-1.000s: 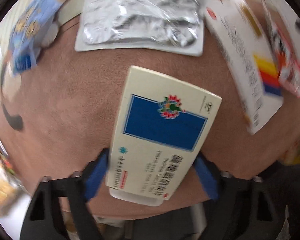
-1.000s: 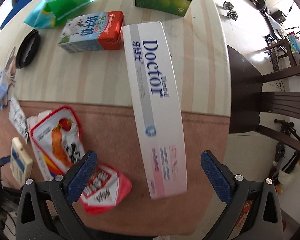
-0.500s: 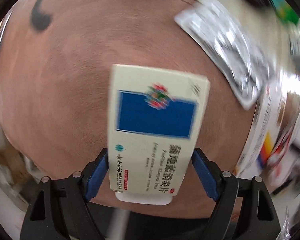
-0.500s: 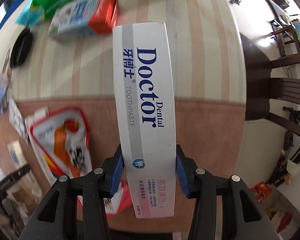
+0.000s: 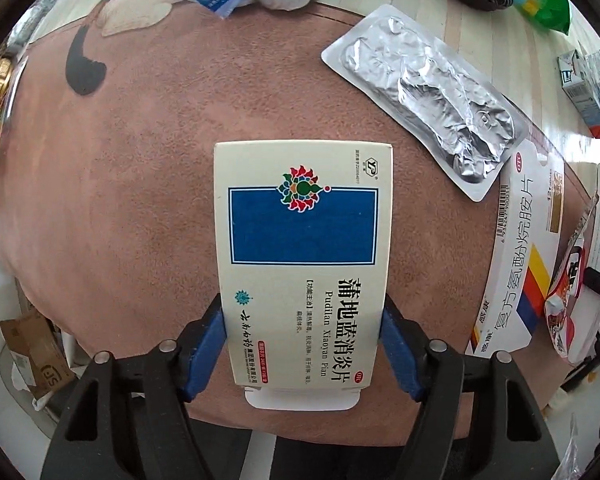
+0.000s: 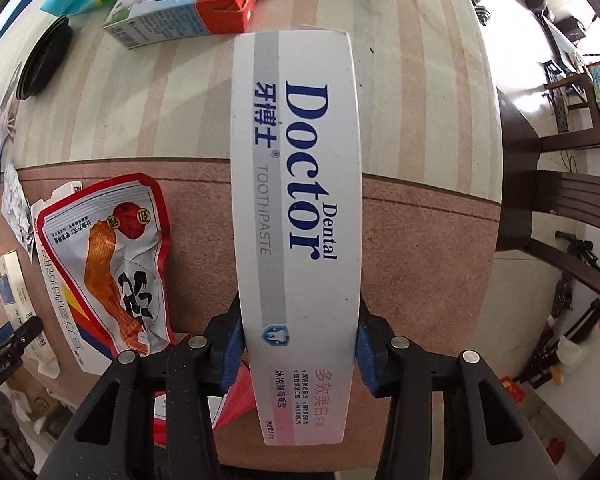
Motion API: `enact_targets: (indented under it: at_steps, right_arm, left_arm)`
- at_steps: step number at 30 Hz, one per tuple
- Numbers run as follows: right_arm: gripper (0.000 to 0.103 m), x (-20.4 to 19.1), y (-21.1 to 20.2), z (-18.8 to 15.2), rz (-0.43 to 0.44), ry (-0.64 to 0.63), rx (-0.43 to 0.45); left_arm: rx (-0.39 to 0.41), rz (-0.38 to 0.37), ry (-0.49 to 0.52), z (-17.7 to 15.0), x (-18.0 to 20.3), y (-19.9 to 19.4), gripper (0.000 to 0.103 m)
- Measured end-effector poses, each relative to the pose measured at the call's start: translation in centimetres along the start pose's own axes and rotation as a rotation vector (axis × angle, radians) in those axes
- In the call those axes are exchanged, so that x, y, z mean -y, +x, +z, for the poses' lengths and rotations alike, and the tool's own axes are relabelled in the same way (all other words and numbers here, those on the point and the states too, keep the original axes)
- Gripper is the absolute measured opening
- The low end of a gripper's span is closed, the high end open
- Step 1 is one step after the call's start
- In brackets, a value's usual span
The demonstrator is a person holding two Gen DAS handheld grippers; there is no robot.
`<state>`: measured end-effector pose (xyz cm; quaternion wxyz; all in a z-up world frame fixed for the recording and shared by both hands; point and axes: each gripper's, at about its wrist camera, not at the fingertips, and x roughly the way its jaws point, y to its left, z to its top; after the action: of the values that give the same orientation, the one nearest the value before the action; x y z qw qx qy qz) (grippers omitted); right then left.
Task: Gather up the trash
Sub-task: 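Carry both boxes to the white bin and open both tools to drop them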
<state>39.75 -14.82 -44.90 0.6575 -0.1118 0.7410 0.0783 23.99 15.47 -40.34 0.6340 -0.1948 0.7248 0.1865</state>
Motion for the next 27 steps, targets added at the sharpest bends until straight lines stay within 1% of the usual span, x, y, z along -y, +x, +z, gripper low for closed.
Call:
enact_targets:
  at_steps: [2, 3, 8, 9, 12, 15, 16, 18, 19, 21, 22, 24, 25, 27]
  right_arm:
    - [0.048, 0.0, -0.6, -0.2, 0.004, -0.001, 0.010]
    - [0.048, -0.7, -1.0, -1.3, 0.003, -0.003, 0.018]
    - [0.048, -0.8, -3.7, -3.0, 0.011, -0.041, 0.079]
    - [0.048, -0.9, -4.4, -3.2, 0.008, -0.048, 0.089]
    - [0.048, -1.8, -6.7, -4.1, 0.012, -0.088, 0.153]
    - [0.048, -2.9, -9.4, -6.0, 0.034, -0.144, 0.222]
    - [0.048, -3.4, -10.5, -7.2, 0.052, -0.161, 0.248]
    - [0.048, -4.3, -12.2, -8.3, 0.074, -0.188, 0.276]
    - [0.048, -5.0, -13.1, -9.3, 0.089, -0.205, 0.293]
    - [0.048, -6.1, -14.4, -11.5, 0.126, -0.247, 0.315]
    - [0.048, -7.1, -14.8, -12.6, 0.147, -0.272, 0.321]
    - [0.048, -9.1, -15.3, -16.0, 0.197, -0.336, 0.316]
    - [0.048, -10.3, -15.4, -17.9, 0.214, -0.367, 0.312]
    - [0.049, -12.6, -14.7, -21.5, 0.243, -0.434, 0.289]
  left_arm:
    - [0.020, 0.008, -0.014, -0.2, -0.2, 0.0, 0.069]
    - [0.026, 0.008, -0.020, -0.7, 0.1, -0.5, 0.069]
    - [0.102, 0.018, -0.071, -3.0, 0.7, -4.2, 0.069]
    - [0.114, 0.018, -0.078, -3.7, 0.8, -4.9, 0.069]
    - [0.182, 0.014, -0.103, -5.8, 0.6, -7.8, 0.069]
    - [0.244, -0.002, -0.120, -8.1, 0.7, -10.2, 0.069]
    - [0.266, -0.011, -0.125, -9.0, 0.7, -11.1, 0.069]
    - [0.315, -0.030, -0.136, -11.4, 0.4, -12.9, 0.069]
    - [0.329, -0.037, -0.138, -11.5, 0.0, -13.2, 0.069]
    - [0.376, -0.060, -0.161, -14.5, -1.3, -14.7, 0.069]
    - [0.385, -0.072, -0.169, -14.8, -2.3, -14.8, 0.069]
    - [0.410, -0.100, -0.207, -18.2, -4.3, -15.1, 0.069]
    - [0.417, -0.121, -0.235, -20.5, -5.6, -15.0, 0.069]
    - [0.413, -0.147, -0.278, -23.6, -7.5, -14.1, 0.069]
